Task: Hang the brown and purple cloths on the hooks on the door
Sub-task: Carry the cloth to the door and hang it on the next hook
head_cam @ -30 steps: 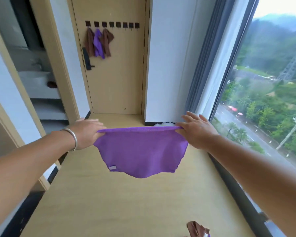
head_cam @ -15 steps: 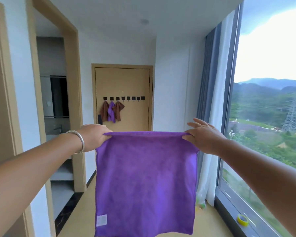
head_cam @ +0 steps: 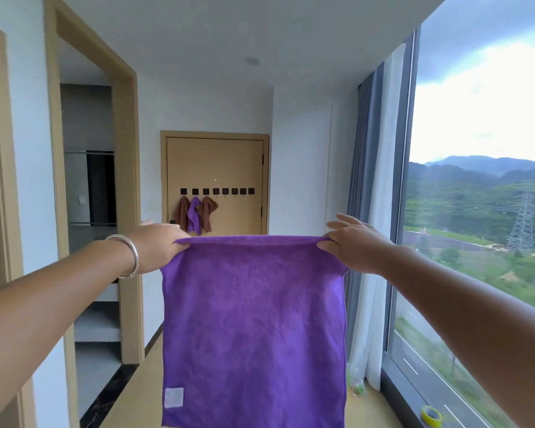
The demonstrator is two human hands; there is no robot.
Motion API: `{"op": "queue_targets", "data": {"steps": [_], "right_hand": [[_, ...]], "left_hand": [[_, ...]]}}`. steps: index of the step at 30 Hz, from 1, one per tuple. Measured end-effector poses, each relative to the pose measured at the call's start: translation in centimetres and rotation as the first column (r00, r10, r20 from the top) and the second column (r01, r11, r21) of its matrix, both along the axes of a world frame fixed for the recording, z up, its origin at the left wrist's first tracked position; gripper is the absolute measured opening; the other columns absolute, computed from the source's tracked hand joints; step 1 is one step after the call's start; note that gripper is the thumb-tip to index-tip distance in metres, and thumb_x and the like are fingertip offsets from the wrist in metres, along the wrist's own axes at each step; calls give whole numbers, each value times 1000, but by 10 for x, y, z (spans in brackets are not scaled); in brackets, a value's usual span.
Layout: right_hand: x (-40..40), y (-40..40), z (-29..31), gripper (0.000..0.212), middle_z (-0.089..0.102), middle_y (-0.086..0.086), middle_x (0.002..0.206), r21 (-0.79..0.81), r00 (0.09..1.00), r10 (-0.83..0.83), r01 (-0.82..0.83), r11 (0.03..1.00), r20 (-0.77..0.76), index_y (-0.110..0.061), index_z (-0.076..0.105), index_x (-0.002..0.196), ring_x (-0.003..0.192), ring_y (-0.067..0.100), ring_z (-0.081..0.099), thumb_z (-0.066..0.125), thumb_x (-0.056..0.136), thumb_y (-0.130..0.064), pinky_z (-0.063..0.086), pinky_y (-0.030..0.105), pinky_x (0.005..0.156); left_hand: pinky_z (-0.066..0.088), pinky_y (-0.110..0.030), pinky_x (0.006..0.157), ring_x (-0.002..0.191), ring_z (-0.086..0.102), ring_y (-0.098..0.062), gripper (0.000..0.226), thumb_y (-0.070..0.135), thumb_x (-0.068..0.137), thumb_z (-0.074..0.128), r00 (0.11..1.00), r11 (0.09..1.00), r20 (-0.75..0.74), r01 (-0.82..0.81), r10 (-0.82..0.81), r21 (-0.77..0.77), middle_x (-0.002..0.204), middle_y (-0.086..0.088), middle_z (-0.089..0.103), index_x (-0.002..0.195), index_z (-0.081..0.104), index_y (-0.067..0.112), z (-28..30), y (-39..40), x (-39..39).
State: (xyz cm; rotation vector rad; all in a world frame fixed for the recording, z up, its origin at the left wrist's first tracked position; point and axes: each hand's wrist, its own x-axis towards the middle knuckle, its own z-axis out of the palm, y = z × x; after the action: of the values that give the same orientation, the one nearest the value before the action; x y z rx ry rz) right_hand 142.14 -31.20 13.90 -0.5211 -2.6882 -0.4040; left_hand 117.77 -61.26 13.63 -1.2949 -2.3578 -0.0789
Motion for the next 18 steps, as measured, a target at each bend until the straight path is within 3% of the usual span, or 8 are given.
{"op": "queue_targets", "data": {"steps": [2, 4, 5, 8, 18], "right_hand": [[-4, 7, -2, 52, 31, -1, 155, -16, 1000, -3, 3, 1000, -3, -30, 51, 137, 148, 19, 7, 21, 101, -54, 14, 43, 120], [-11, 13, -6, 52, 32, -1, 155, -18, 1000, -6, 6, 1000, 0, -30, 52, 137, 148, 20, 8, 22, 101, -53, 15, 44, 120], [-14, 15, -8, 51, 34, -1, 154, -10, 1000, -7, 7, 1000, 2, -30, 52, 136, 148, 21, 10, 22, 101, -53, 16, 44, 119], [-31, 23, -13, 52, 38, -3, 151, -4, 1000, -7, 7, 1000, -12, -32, 54, 134, 145, 20, 15, 22, 101, -54, 17, 42, 118], [-145, 51, -15, 51, 32, -4, 154, 10, 1000, -19, 20, 1000, -4, -35, 52, 136, 148, 18, 9, 21, 101, -55, 14, 41, 119]], "left_hand": [[19, -52, 113, 112, 51, -11, 39, 38, 103, 21, 999, 998, 7, -48, 48, -32, 115, 11, 59, 104, 60, 34, -3, 7, 0], [6, -52, 116, 138, 32, -16, 42, 41, 103, 19, 993, 992, 15, -114, 115, -60, 150, 6, 37, 130, 51, 40, -5, 13, -1], [4, -52, 117, 143, 25, -17, 43, 43, 103, 18, 991, 989, 22, -133, 135, -64, 157, 5, 25, 135, 46, 44, -7, 15, -3], [2, -52, 118, 145, 19, -18, 43, 46, 102, 17, 987, 988, 63, -142, 145, -53, 160, 5, 15, 138, 42, 48, -11, 22, -15], [-1, -52, 117, 146, 15, -17, 45, 48, 101, 16, 987, 991, 86, -129, 132, -39, 159, 5, 17, 140, 37, 46, -22, 47, -134]]}}
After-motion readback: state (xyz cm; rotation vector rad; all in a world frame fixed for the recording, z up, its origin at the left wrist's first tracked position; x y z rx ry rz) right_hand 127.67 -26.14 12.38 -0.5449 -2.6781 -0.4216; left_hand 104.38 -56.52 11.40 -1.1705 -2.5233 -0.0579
